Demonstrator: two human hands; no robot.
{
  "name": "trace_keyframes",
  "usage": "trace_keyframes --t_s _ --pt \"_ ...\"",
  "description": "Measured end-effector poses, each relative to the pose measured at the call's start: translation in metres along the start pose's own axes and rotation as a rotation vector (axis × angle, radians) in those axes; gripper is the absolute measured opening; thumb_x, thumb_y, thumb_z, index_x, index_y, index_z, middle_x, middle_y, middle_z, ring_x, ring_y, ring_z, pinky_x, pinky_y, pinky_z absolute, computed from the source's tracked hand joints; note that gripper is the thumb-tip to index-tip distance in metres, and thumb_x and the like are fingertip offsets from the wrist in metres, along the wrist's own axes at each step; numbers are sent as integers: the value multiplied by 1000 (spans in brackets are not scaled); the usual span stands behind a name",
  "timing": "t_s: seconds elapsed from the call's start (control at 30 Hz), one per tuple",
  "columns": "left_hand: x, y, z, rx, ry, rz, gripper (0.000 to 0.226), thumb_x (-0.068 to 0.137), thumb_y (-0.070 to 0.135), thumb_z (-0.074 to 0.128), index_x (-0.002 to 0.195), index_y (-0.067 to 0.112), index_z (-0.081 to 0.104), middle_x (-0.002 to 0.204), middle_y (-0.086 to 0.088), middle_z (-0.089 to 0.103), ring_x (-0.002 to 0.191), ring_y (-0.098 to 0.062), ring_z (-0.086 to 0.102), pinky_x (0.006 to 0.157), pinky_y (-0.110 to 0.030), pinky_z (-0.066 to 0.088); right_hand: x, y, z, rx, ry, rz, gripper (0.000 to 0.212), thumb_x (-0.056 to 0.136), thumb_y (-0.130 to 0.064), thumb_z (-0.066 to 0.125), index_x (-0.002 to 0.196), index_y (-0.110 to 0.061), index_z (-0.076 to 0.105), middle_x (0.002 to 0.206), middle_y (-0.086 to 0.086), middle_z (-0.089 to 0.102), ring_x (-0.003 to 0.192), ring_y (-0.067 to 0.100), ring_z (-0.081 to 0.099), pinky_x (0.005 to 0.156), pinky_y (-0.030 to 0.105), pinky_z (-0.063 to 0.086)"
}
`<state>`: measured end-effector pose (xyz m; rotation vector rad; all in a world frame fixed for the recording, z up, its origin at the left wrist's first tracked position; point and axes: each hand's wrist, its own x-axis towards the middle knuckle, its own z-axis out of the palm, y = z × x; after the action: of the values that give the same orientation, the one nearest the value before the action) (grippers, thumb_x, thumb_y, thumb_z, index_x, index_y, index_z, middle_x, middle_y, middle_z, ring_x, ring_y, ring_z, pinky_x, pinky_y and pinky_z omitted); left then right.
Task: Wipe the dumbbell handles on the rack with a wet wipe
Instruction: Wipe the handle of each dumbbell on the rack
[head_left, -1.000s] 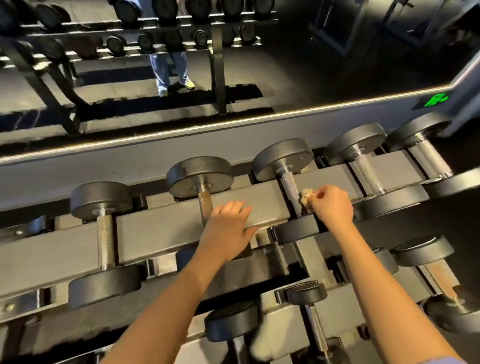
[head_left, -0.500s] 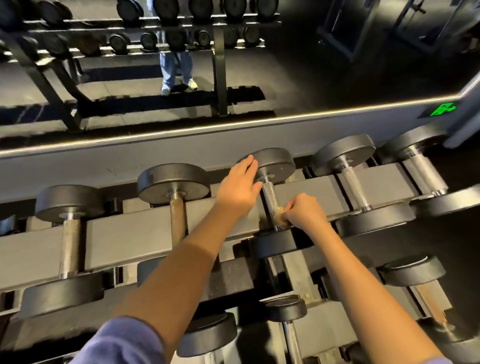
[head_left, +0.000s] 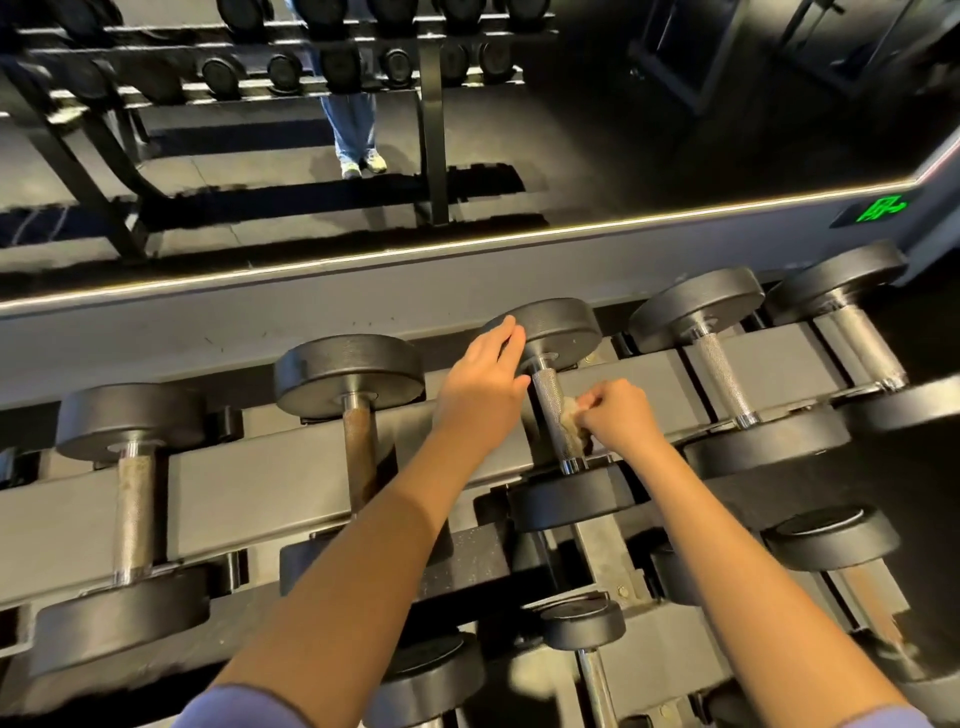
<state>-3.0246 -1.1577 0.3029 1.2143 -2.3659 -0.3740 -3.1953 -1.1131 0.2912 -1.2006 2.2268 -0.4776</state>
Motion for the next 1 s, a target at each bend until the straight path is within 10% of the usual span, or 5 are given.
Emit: trace_keyframes --t_s 0.53,0.63,0.73,1.0 --pt "1 -13 8 -21 41 86 55 93 19 57 142 5 39 148 -11 40 136 -27 38 103 -39 42 3 -9 4 108 72 -25 25 85 -8 66 66 -23 63 74 1 65 82 21 64 82 38 54" --pt "0 -14 12 -27 67 102 54 87 14 63 137 1 47 140 -15 49 128 -30 48 94 -41 49 -1 4 3 197 -28 -31 5 83 -11 71 87 -11 74 89 8 72 91 23 67 92 42 53" --pt "0 -10 11 11 56 69 55 87 15 64 138 3 46 141 -14 49 128 -28 48 92 -40 52 -6 8 2 220 -91 -33 28 81 -13 74 107 -5 70 105 11 70 98 21 65 97 36 50" --pt "2 3 -2 40 -53 -69 63 99 24 47 152 20 15 159 5 14 144 -14 16 108 -32 35 12 -35 18 340 263 -82 11 85 -9 68 93 -4 73 89 9 70 81 14 59 85 31 50"
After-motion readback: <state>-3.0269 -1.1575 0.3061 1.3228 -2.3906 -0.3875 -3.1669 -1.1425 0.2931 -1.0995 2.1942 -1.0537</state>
